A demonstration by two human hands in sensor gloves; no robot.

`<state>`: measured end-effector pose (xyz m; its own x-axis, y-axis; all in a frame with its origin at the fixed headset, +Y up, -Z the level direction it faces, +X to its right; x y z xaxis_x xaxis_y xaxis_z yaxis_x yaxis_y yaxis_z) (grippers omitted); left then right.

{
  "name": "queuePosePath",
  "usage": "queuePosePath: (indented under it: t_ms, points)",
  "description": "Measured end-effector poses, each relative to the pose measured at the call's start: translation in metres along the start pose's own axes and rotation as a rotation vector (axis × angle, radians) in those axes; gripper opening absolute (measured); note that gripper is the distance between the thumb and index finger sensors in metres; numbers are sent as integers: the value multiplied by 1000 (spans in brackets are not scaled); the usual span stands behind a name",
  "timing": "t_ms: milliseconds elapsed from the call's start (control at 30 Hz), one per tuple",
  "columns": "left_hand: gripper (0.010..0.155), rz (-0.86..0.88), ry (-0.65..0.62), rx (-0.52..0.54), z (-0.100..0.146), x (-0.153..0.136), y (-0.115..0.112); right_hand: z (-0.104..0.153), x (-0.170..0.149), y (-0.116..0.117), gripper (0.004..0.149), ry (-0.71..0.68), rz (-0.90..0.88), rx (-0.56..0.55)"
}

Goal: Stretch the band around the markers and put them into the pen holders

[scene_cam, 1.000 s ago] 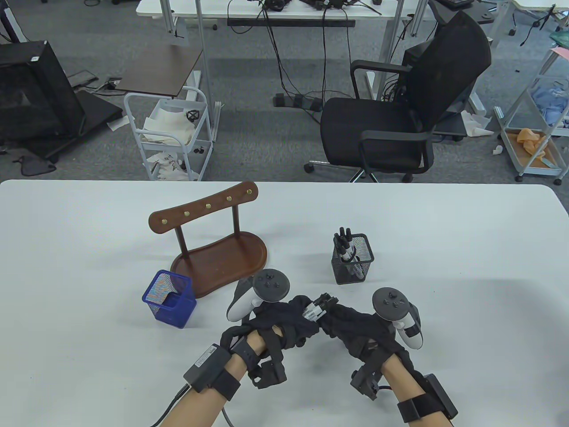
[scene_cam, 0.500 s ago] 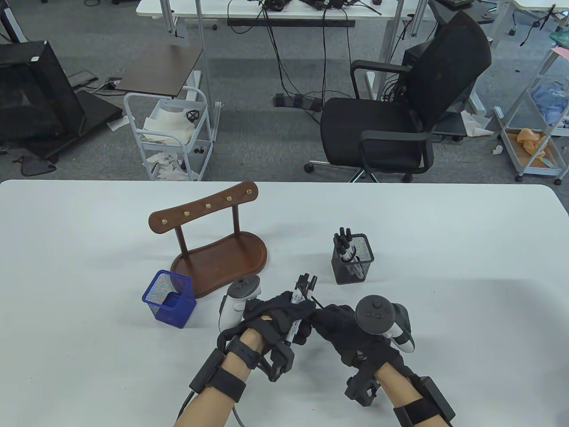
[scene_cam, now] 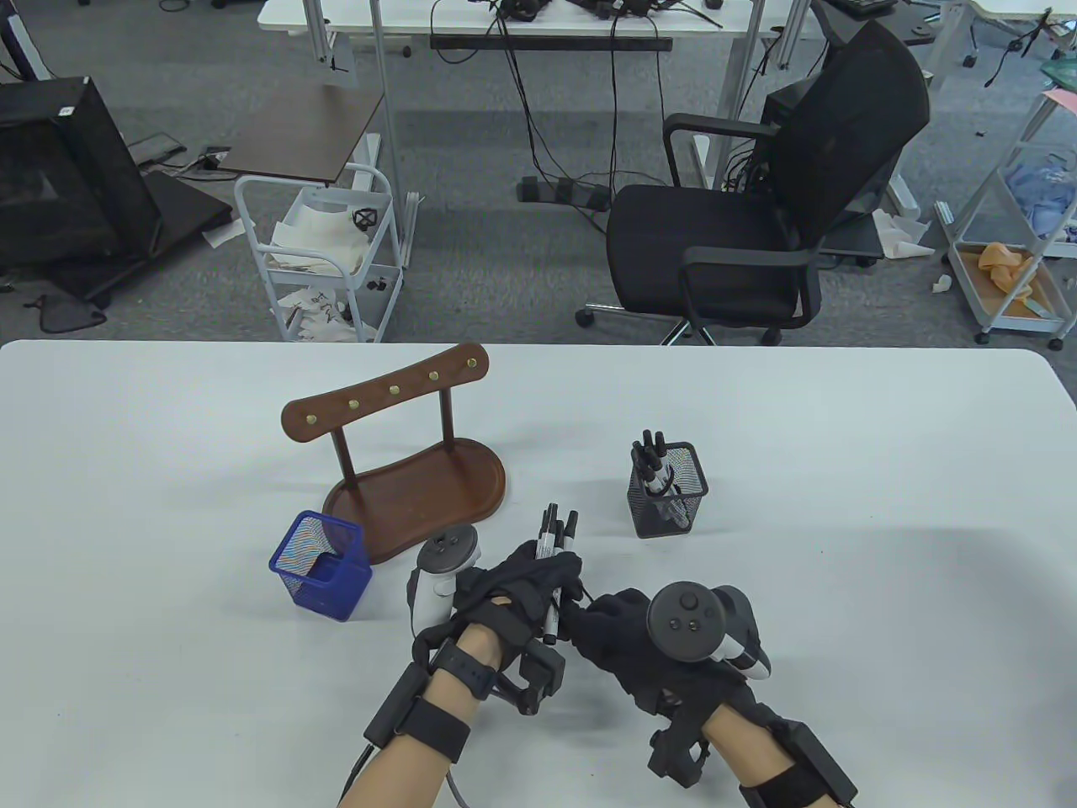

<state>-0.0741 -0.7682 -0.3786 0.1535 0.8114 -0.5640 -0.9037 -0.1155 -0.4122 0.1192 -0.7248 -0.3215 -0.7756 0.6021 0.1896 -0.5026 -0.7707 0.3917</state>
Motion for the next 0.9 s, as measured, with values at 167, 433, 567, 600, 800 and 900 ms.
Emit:
queuePosePath:
  t_ms: [167,433,567,600,800,900]
  points:
    - [51,-23,-88,-36,4,6,-1,2,-7,-14,43,5,-92,-34]
    - [46,-63,-197,-198,12,17,-17,-2,-43,-40,42,117,-419,-100]
    - [48,-109,-209,-170,11,16,-25,-2,-49,-40,40,132,-489,-124]
    - [48,-118,-208,-160,10,15,-26,-1,-49,-41,40,127,-512,-143]
    - [48,-117,-224,-98,10,15,-22,7,-53,-47,37,116,-565,-230]
    - [48,-131,-241,-74,11,15,-15,8,-59,-51,37,122,-598,-227]
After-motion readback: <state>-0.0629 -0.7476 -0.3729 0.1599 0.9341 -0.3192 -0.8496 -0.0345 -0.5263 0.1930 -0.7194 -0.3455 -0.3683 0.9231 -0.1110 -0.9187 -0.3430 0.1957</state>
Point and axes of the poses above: the tracker on the back of each hand, its own x axis roughly to the thumb side, its own z axis roughly from the fingertips to the wrist, y = z × x, the point moved 1 cm from there along -z, roughly from the wrist to the fingertips, and after that the axes turned 15 degrees about y, right-handed, at the moved point
